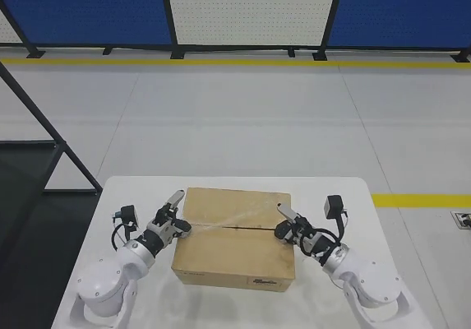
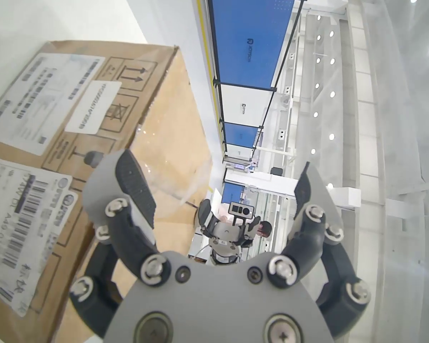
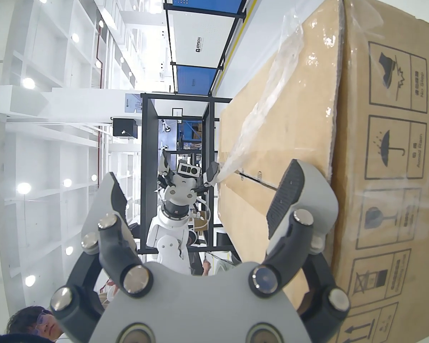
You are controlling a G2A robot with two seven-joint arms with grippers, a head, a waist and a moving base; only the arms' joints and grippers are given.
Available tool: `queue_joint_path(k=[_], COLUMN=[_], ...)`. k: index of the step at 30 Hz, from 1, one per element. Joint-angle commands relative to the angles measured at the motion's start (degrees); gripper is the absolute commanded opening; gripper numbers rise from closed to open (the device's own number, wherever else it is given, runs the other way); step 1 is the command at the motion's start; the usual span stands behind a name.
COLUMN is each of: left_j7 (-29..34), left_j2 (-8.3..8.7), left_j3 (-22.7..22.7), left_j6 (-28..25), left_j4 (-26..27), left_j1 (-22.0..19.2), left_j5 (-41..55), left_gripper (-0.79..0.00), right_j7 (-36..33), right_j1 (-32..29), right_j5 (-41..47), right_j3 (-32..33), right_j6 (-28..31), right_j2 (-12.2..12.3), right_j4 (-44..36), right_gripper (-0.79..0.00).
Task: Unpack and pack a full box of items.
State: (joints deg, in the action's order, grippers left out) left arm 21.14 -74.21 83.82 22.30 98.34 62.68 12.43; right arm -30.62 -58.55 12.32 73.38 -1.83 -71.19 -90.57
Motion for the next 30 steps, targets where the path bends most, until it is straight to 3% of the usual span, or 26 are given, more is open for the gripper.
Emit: queue_joint_path(k=[1, 6, 21, 30], left_j7=[-0.64, -1.32, -1.24, -5.35], left_j2=[-0.03, -0.04, 0.31, -0.12], left_j3=[-0.40, -0.79, 2.01, -1.64], left_j6=[-0.34, -0.55, -2.63, -2.10], left_j4=[-0.40, -1.19, 3.44, -2.14], left_j1=[-0.12, -0.23, 2.07, -2.12], left_j5=[-0.11, 0.47, 5.66, 4.63], left_gripper=[0.000, 0.000, 0.000, 0.000], right_j7=[-0.34, -1.08, -0.64, -0.96], right_j1=[0.06, 0.41, 1.76, 2.20], right_j5=[-0.21, -0.73, -1.25, -0.97], right_j3=[-0.03, -0.20, -0.85, -1.28], right_j6=[0.11, 0.22, -1.64, -1.55], right_j2=[0.03, 0.08, 0.00, -0.08], right_j4=[-0.02, -0.27, 0.56, 1.30], right_gripper=[0.000, 0.000, 0.000, 0.000])
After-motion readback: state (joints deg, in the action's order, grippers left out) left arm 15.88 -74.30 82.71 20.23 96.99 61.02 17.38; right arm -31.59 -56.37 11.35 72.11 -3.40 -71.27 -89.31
